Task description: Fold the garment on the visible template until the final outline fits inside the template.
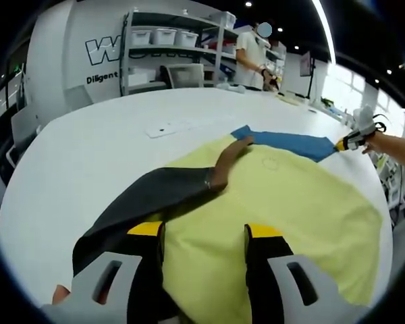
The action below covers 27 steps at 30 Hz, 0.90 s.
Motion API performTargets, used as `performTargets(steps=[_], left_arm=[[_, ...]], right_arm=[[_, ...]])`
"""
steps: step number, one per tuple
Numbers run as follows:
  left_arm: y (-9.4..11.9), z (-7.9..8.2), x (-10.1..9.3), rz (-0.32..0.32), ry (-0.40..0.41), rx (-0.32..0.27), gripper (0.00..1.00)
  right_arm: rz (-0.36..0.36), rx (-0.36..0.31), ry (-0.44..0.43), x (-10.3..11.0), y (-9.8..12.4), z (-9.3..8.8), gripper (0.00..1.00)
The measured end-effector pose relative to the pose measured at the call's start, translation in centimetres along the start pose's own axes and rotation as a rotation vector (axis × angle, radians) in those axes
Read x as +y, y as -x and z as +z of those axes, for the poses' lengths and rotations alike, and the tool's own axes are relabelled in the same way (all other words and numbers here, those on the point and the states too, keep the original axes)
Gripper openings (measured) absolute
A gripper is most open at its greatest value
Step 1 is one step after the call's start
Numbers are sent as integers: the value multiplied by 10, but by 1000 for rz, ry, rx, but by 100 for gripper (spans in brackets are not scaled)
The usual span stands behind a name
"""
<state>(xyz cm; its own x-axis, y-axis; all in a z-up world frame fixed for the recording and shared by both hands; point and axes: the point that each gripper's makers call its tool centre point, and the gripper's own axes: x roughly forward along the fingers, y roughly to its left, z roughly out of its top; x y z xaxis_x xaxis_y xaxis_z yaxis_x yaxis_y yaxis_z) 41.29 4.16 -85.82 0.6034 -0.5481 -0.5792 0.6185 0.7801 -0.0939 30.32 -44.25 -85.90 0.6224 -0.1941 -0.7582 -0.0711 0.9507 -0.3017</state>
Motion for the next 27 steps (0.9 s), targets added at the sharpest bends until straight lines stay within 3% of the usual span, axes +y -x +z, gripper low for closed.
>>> performTargets(steps=[9,16,21,27], left_arm=[[0,0,-1,1,4,-1,44],[0,0,-1,1,5,-1,45],[0,0,-1,0,6,-1,45],[-1,0,0,0,5,-1,45]], right_arm=[[23,-64,10,13,7,27,5],[69,-132,32,34,7,51,33],[128,-242,-17,50,10,75,54],[148,-272,-1,64,15,88,56]])
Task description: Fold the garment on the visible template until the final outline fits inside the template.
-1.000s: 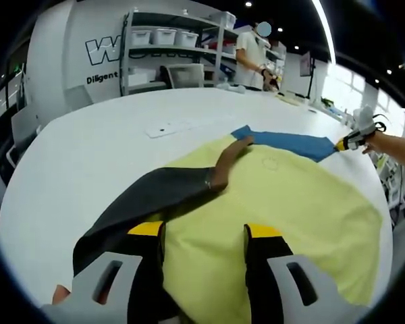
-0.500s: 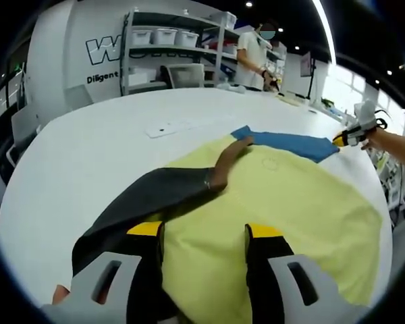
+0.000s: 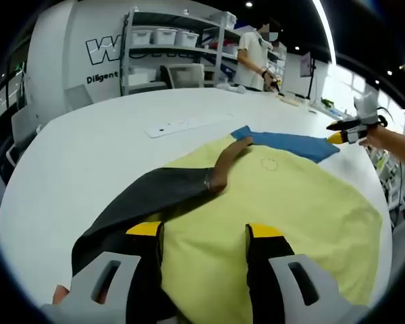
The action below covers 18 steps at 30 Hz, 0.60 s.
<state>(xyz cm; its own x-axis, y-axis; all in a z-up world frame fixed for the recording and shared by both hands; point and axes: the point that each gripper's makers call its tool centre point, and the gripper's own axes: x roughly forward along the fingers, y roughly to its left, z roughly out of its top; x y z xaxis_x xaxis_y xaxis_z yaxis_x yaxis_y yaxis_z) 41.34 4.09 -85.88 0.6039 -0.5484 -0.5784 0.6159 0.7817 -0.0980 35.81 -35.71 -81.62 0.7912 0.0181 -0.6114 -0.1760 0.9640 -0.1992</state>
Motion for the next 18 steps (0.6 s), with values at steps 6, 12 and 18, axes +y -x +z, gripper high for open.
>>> performTargets(steps=[6,12,18], left_arm=[[0,0,-1,0,1,0,46],[0,0,0,-1,1,0,46],[0,0,-1,-1,3,-1,46]], right_arm=[[29,1,22,16,-5,4,55],[56,-12,31,31,-10,12,55],[96,-22,52,55,-16,21,54]])
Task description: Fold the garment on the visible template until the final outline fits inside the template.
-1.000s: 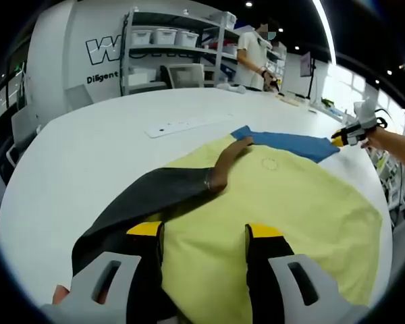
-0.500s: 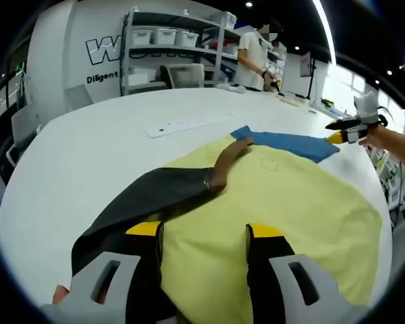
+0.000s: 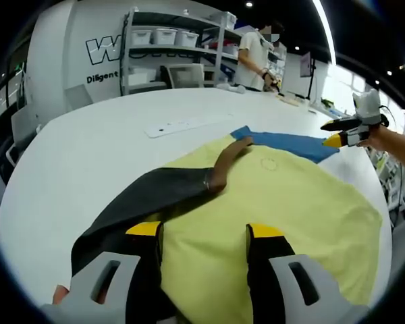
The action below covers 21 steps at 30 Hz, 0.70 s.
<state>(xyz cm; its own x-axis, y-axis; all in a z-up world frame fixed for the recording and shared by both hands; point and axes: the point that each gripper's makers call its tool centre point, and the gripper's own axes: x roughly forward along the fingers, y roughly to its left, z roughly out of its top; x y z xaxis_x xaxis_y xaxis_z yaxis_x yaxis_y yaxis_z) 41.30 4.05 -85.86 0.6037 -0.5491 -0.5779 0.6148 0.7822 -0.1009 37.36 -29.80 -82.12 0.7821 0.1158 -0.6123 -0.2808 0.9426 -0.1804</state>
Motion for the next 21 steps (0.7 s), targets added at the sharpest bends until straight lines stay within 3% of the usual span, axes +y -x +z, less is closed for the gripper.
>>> performTargets(steps=[10,21], left_arm=[[0,0,0,0,6,-1,45],[0,1,0,1,11,-5,46]], right_arm=[[72,-37,48,44,-11,28,53],[157,-49,104,96,-17,42,52]])
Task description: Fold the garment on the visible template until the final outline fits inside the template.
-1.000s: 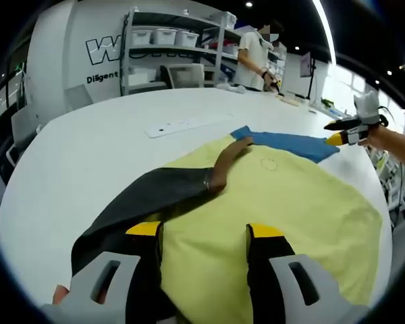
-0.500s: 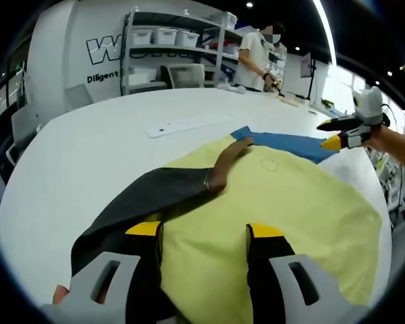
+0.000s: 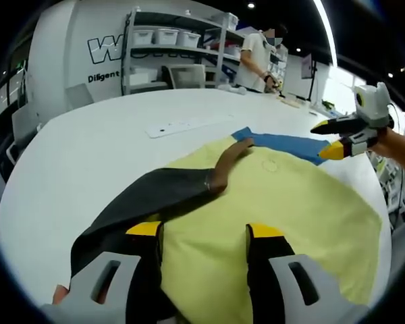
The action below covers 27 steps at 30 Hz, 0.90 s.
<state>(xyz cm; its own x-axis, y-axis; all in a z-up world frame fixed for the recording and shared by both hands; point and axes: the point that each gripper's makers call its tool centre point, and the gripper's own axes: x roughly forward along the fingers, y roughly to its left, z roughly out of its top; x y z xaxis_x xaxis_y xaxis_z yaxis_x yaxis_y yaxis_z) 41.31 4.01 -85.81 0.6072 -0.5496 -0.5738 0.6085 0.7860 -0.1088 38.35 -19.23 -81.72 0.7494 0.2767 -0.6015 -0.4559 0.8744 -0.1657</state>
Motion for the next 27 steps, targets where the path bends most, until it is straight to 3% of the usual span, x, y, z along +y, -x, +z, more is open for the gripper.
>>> performTargets(steps=[13,21,27], left_arm=[[-2,0,2,0,5,-3,45],[-2,0,1,0,6,-3,46],[-2,1,1,2,8,-4,46]], right_arm=[[133,-13,47,77,-16,17,51],[202,-13,69,119,-20,17,51],[233,-2,64,138,-20,9,51]])
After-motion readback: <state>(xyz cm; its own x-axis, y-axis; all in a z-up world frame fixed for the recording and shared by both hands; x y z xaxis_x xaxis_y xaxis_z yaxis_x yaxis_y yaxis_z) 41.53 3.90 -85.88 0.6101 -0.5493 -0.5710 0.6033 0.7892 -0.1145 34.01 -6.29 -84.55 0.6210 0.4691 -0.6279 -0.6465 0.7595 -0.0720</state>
